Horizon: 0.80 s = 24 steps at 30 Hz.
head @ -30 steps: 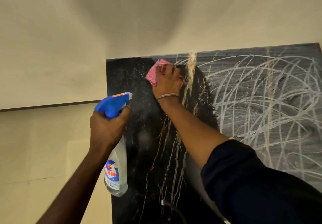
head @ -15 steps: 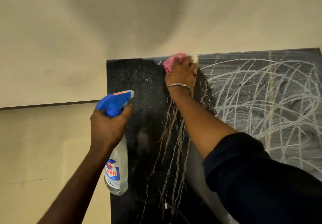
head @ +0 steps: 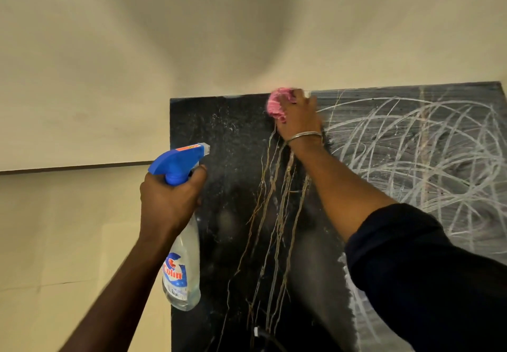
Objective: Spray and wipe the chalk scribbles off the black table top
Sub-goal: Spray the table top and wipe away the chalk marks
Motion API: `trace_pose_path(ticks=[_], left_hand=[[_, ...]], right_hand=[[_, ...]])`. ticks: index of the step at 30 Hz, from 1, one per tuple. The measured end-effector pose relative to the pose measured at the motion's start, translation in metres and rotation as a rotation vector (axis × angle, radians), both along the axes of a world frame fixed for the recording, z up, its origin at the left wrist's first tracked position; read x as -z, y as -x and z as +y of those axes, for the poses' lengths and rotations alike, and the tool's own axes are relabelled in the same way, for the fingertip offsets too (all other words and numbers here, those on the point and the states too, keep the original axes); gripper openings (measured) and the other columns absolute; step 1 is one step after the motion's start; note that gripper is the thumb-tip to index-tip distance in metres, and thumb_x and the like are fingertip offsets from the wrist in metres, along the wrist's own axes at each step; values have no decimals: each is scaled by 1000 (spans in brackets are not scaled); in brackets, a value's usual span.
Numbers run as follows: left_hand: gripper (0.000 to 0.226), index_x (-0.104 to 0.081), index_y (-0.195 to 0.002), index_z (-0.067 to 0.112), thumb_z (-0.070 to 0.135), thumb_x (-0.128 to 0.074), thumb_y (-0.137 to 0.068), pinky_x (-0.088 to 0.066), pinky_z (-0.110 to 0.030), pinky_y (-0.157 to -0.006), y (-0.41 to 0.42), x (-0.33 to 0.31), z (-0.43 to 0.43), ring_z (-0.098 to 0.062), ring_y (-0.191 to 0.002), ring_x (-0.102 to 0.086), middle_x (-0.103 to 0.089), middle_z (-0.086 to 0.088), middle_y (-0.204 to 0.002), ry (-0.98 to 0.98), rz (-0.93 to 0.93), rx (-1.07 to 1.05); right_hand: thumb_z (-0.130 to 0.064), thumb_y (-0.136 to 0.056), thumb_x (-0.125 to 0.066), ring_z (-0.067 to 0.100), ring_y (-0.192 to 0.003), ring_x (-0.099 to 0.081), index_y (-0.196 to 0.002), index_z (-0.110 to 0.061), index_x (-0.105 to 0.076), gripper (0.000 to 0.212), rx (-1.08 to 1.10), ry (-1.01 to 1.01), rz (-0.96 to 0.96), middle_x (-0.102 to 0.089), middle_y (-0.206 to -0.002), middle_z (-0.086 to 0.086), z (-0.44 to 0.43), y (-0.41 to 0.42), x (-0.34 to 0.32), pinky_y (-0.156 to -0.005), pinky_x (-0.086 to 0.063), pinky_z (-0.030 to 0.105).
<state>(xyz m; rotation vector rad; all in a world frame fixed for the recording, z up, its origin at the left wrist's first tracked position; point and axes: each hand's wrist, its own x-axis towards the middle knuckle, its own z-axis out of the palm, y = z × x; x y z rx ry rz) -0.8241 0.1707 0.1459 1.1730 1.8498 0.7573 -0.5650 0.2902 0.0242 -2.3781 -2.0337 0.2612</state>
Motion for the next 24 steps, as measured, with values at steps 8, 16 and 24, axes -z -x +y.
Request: trace_pose_path(ticks=[8, 16, 24], left_hand=[[13, -61, -93, 10, 18, -69, -87, -45, -11, -44, -14, -7, -26, -10, -44, -54, -60, -21, -65, -9, -22, -53], [18, -62, -93, 2, 19, -69, -88, -46, -10, -45, -44, -8, -55, -11, -44, -55, -61, -23, -67, 14, -11, -64], [24, -61, -87, -5, 18, -68, -90, -43, -8, -45, -66, -23, -73, -7, -41, -53, -59, -25, -64, -17, -20, -87]], right_hand=[[-39, -86, -64, 43, -122, -40, -131, -15, -53, 52, 345, 33, 15, -37, -140, 15, 5, -30, -4, -93, -48, 50], [-32, -87, -63, 44, -134, -28, -143, -29, -41, 60, -197, 114, 7, -29, -150, 9, -3, -12, -7, -96, -45, 53], [-25, -86, -64, 44, -124, -38, -131, -18, -54, 47, 261, 76, -14, -36, -143, 15, -9, -130, 0, -100, -42, 48]])
